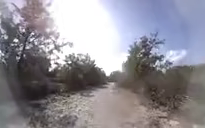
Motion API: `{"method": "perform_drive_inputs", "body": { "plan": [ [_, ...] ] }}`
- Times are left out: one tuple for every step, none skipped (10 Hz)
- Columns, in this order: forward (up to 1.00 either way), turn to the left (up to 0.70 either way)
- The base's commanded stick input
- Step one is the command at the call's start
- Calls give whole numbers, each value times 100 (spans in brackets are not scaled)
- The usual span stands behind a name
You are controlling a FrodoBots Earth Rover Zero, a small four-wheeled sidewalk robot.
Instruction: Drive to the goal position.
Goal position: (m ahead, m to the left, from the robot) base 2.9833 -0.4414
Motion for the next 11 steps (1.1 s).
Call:
{"method": "perform_drive_inputs", "body": {
  "plan": [
    [70, 0],
    [70, 0],
    [70, 0],
    [70, 0],
    [70, 0],
    [70, 0],
    [70, 0],
    [70, 0],
    [70, 0],
    [70, 0],
    [70, 0]
  ]
}}
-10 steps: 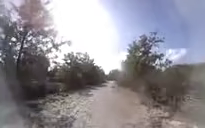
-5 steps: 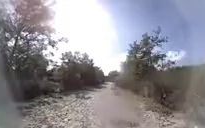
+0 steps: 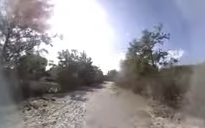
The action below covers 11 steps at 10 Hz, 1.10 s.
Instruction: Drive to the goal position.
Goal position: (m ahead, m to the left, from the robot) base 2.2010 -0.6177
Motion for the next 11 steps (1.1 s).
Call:
{"method": "perform_drive_inputs", "body": {
  "plan": [
    [70, 0],
    [70, 0],
    [70, 0],
    [70, 0],
    [70, 0],
    [70, 0],
    [70, 0],
    [70, 0],
    [70, 0],
    [70, 0],
    [70, 0]
  ]
}}
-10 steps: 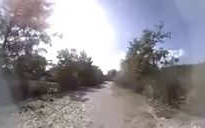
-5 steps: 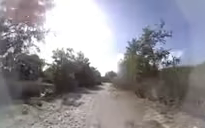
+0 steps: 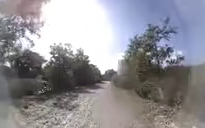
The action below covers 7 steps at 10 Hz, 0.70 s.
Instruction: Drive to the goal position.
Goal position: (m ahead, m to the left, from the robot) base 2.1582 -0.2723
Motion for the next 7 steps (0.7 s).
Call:
{"method": "perform_drive_inputs", "body": {
  "plan": [
    [70, 0],
    [70, 0],
    [70, 0],
    [70, 0],
    [70, 0],
    [70, 0],
    [70, 0]
  ]
}}
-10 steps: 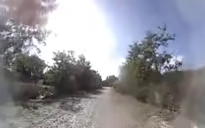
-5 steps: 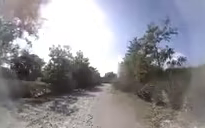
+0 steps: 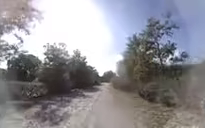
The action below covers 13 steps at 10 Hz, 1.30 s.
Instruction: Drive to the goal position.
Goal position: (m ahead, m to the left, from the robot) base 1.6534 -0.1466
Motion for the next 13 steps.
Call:
{"method": "perform_drive_inputs", "body": {
  "plan": [
    [70, 0],
    [70, 0],
    [70, 0],
    [70, 0],
    [70, 0],
    [70, 0],
    [70, 0],
    [70, 0],
    [70, 0],
    [70, 0],
    [70, 0],
    [70, 0],
    [70, 0]
  ]
}}
